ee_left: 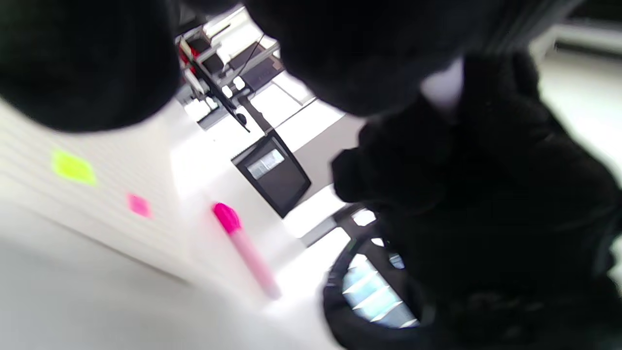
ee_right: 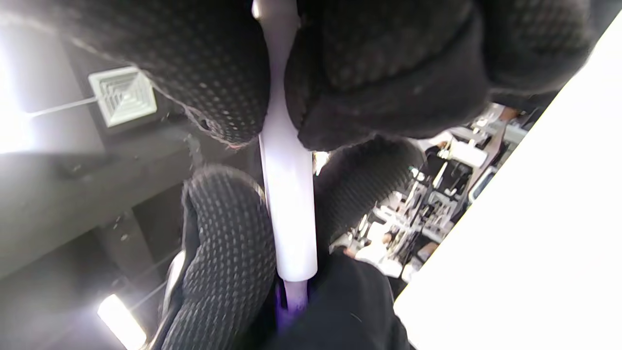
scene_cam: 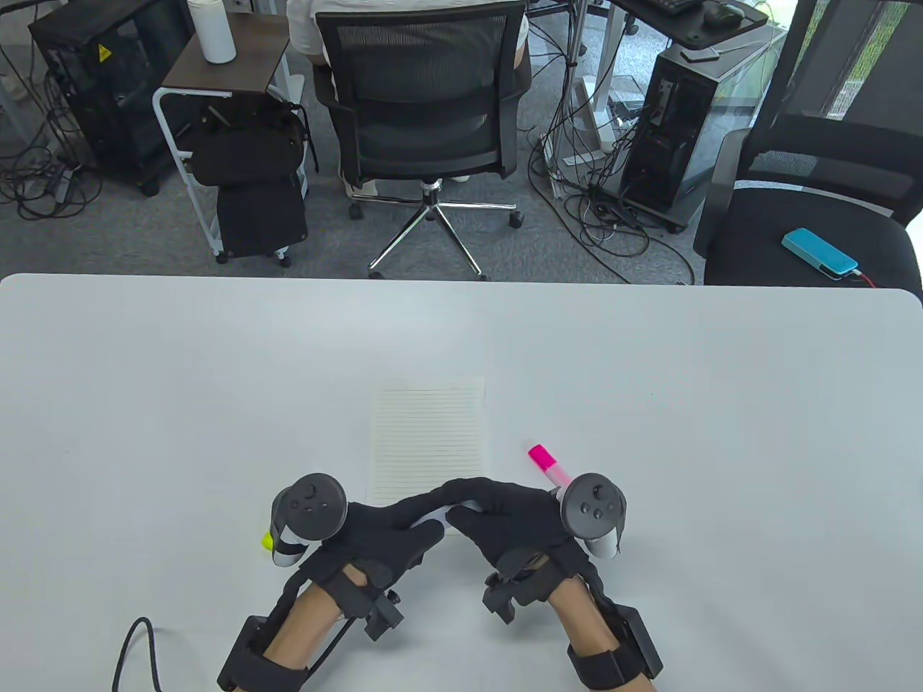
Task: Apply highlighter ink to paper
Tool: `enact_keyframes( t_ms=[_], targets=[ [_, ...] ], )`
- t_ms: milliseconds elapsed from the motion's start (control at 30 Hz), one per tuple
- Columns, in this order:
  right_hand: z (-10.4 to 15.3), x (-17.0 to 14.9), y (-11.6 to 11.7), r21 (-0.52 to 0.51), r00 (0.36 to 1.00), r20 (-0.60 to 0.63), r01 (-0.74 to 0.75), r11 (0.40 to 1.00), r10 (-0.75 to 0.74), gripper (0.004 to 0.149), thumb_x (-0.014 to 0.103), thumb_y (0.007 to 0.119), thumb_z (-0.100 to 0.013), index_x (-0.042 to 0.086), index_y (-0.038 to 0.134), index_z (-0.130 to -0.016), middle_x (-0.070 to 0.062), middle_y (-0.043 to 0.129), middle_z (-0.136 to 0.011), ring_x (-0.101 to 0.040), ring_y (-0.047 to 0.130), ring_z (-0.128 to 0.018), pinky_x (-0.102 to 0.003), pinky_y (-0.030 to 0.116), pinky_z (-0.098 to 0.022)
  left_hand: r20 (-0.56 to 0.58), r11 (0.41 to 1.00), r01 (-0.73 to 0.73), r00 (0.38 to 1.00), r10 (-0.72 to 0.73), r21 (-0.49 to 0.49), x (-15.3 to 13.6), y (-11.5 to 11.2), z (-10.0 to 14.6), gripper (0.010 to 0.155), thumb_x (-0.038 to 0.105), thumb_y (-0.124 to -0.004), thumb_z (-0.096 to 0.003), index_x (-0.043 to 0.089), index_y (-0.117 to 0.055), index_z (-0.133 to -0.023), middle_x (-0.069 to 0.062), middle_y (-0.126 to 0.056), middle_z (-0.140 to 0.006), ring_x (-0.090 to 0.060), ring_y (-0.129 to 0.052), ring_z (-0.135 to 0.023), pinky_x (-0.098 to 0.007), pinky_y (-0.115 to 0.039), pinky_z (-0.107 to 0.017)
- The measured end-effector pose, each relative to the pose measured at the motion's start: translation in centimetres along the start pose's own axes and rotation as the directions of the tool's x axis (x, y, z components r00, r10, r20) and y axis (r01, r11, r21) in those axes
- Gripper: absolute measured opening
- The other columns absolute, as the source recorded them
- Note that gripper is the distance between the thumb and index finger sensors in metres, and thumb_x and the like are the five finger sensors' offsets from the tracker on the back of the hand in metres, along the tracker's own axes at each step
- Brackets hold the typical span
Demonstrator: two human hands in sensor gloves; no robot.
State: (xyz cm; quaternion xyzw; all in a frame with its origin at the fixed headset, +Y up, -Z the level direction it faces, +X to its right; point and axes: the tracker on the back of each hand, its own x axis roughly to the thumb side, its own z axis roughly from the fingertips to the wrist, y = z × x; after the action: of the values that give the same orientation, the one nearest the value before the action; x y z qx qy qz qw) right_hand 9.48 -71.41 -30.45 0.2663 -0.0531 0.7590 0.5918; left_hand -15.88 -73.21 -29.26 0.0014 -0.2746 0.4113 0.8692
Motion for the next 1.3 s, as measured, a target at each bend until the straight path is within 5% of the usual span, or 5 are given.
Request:
enact_keyframes(
  t_ms=[100, 267, 467, 1000, 1300],
  targets=[
    [0.4, -1.0, -2.4, -0.133, 0.995, -0.079, -0.07, 0.989, 0.06, 0.036, 0.029, 0.089, -0.043, 0.018, 0.092, -0.077, -0.02, 0.098, -0.048, -0.028, 0.098, -0.027, -0.05, 0.084, -0.03, -0.033, 0.937, 0.348, 0.937, -0.347, 0.025, 0.4, 1.2, 0.7, 0.073, 0.066, -0.051, -0.0466, 0.018, -0.068, -0.099, 0.013, -0.102, -0.044, -0.002, -0.099, -0.006, -0.039, -0.096, -0.031],
    [0.9, -1.8, -4.6, -0.187, 0.975, -0.165, -0.182, 0.966, 0.151, 0.037, 0.029, 0.086, -0.046, 0.02, 0.088, -0.082, -0.02, 0.097, -0.057, -0.032, 0.099, -0.035, -0.052, 0.083, -0.035, -0.251, 0.931, 0.328, 0.899, -0.359, -0.159, -0.7, 1.5, 0.8, 0.061, 0.051, -0.064, -0.0485, 0.022, -0.067, -0.103, 0.0, -0.096, -0.07, -0.018, -0.105, -0.038, -0.052, -0.084, -0.049],
    [0.8, -2.2, -3.4, -0.129, 0.962, -0.186, -0.228, 0.965, 0.202, 0.039, 0.028, 0.087, -0.046, 0.02, 0.086, -0.084, -0.02, 0.096, -0.065, -0.036, 0.099, -0.043, -0.054, 0.082, -0.039, -0.281, 0.79, 0.454, 0.762, -0.584, -0.413, -1.8, -0.8, 0.4, 0.055, 0.044, -0.075, -0.0458, 0.03, -0.076, -0.099, -0.003, -0.088, -0.085, -0.026, -0.101, -0.064, -0.057, -0.075, -0.06],
    [0.5, -3.1, -0.9, 0.018, 0.917, -0.2, -0.348, 0.937, 0.345, 0.039, 0.029, 0.086, -0.047, 0.019, 0.085, -0.086, -0.02, 0.096, -0.065, -0.036, 0.1, -0.043, -0.054, 0.082, -0.039, -0.309, 0.685, 0.541, 0.627, -0.715, -0.489, -1.3, -1.5, 0.4, 0.056, 0.039, -0.088, -0.0399, 0.035, -0.081, -0.095, -0.003, -0.087, -0.094, -0.033, -0.095, -0.08, -0.06, -0.069, -0.064],
    [0.5, -3.0, -0.9, 0.017, 0.912, -0.202, -0.362, 0.932, 0.358, 0.039, 0.029, 0.086, -0.047, 0.019, 0.086, -0.085, -0.021, 0.096, -0.065, -0.035, 0.1, -0.042, -0.053, 0.083, -0.038, -0.301, 0.699, 0.548, 0.644, -0.703, -0.459, -0.7, -1.2, 0.5, 0.063, 0.05, -0.088, -0.0385, 0.035, -0.077, -0.098, -0.003, -0.087, -0.097, -0.035, -0.094, -0.083, -0.06, -0.069, -0.065]
  ],
)
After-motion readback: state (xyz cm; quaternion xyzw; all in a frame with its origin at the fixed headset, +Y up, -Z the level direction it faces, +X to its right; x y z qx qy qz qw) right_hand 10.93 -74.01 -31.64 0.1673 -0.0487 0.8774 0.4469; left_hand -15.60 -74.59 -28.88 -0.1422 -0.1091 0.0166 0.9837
